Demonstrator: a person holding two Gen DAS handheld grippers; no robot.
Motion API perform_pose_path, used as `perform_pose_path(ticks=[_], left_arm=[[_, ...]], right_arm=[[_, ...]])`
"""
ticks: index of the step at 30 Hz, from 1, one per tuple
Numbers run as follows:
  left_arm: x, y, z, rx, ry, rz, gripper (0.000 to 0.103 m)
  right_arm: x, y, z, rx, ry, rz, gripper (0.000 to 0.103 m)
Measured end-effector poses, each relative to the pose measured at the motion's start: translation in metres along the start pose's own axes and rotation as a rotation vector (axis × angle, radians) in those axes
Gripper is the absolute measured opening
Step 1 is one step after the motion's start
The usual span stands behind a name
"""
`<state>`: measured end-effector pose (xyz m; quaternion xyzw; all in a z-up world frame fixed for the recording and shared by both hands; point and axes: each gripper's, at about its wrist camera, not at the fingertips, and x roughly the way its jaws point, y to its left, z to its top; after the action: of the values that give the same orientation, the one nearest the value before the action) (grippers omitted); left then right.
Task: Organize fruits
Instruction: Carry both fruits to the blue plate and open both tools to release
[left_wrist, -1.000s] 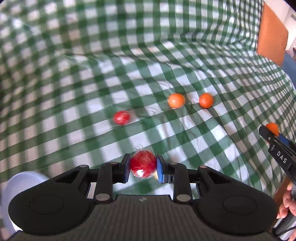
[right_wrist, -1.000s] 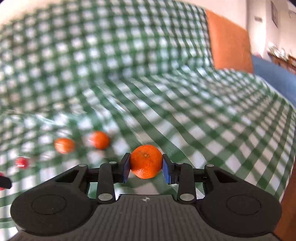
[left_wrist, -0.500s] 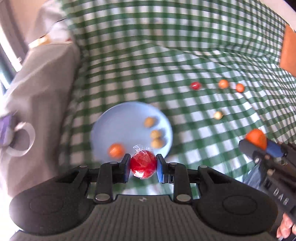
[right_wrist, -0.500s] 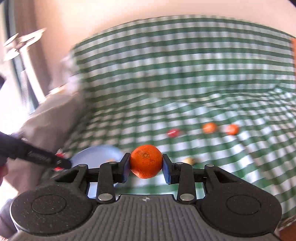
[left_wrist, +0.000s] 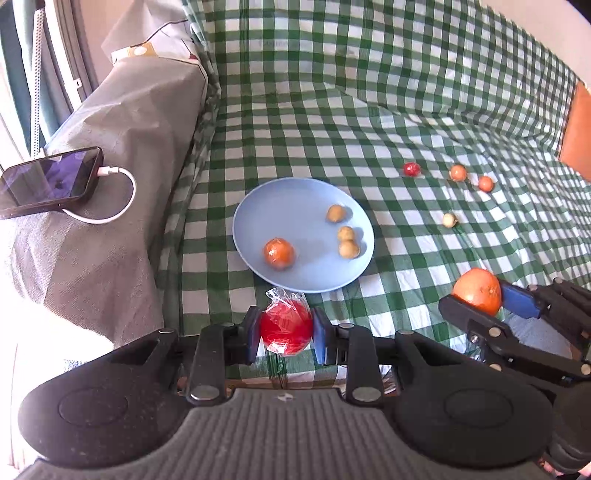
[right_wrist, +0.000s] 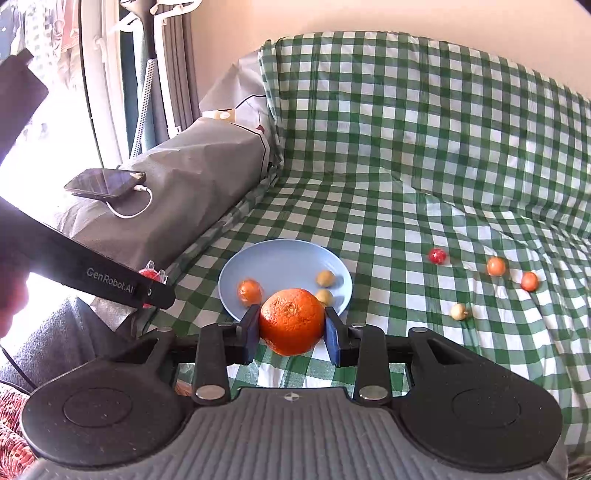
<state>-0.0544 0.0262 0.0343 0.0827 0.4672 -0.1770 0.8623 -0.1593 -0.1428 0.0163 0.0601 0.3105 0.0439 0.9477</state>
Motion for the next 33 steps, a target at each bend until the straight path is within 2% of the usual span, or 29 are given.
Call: perform_pose_path(ticks=[21,33], left_arm=[[0.005,0.003,0.003,-0.020,-0.001,-0.016,0.032],[0.023,0.010,0.021,-0.036,0.013,-0.016,0.032]], right_arm=[[0.002,-0.003,-0.005,-0.002,0.022,-0.017,0.037],[0.019,-0.008,-0.003,0.009,0.055,-0.017,0.037]])
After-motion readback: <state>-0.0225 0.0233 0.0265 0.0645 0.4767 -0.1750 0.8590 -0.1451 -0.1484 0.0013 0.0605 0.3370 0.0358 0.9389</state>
